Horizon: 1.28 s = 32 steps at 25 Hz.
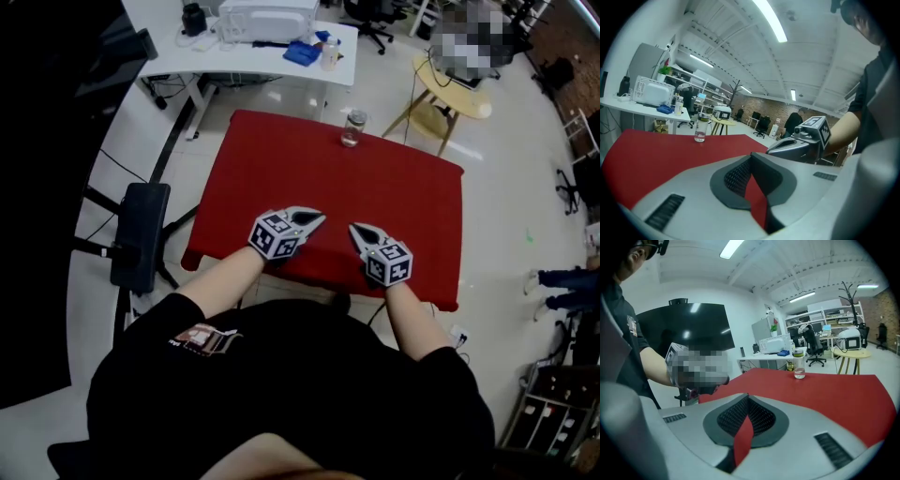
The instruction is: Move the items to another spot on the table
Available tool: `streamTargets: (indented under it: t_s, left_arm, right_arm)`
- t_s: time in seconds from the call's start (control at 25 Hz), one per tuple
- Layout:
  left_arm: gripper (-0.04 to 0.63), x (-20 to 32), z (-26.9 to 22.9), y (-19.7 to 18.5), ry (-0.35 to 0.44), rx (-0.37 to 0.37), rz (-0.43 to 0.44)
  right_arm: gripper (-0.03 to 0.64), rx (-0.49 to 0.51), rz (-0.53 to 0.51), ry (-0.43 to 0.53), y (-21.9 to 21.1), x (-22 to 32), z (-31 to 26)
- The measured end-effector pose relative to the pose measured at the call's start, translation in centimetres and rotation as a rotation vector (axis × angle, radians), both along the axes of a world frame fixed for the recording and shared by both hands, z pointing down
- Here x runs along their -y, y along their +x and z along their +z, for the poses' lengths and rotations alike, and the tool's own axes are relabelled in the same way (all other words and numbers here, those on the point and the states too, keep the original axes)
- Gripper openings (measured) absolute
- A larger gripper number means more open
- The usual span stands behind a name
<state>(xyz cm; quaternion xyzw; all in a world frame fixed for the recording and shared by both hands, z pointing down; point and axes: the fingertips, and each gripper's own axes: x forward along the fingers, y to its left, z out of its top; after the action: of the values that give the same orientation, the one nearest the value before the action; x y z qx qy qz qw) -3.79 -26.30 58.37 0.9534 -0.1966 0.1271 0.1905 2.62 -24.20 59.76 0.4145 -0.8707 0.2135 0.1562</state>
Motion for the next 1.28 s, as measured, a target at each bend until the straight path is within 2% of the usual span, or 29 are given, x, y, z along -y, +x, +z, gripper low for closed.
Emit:
streamTargets:
  t_s: [0.24, 0.44, 0.6, 0.72, 0.8, 0.92, 1.08, 1.28]
  left_arm:
    - [-0.008, -8.2, -0.5, -3.9, -0.075, -0.003, 0.062]
    - [-0.008, -14.8, -2.1, -4.7, -0.112, -0.029, 0.044]
    - [-0.008, -20.4, -4.3, -3.9, -0.096, -0.045, 0.002]
    - [-0.008, -24.9, -6.0, -1.9, -0.076, -0.063, -0.040]
    - [-0.008, -27.4, -7.7, 0.0, -0.039, -0.069, -0.052]
    - [-0.008, -30.0, -9.2, 1.4, 0.014, -0.053, -0.037]
    - [-0.008, -30.9, -11.1, -0.5, 0.035, -0.081, -0.036]
    - [-0.008, -32.7, -10.4, -3.7, -0.014, -0.078, -0.004]
  right_arm:
    - [-0.011, 0.002, -0.043, -0.015, -5.1, -6.5, -2.0]
    - [-0.011, 0.038, -0.083, 0.015, -5.2, -12.7, -5.5]
    - [-0.011, 0.066, -0.159, 0.044, -3.1, -19.0, -7.4]
    - [-0.011, 0.108, -0.201, 0.057, -0.8, -23.6, -8.9]
    - [-0.011, 0.136, -0.228, 0.054, 0.4, -26.2, -10.4]
    - [-0.011, 0.119, -0.277, 0.087, 1.1, -29.2, -11.2]
    - [-0.011, 0.136, -0.231, 0.120, 0.3, -30.7, -12.1]
    - [-0.011, 0.201, -0.155, 0.134, -2.3, -32.1, -12.8]
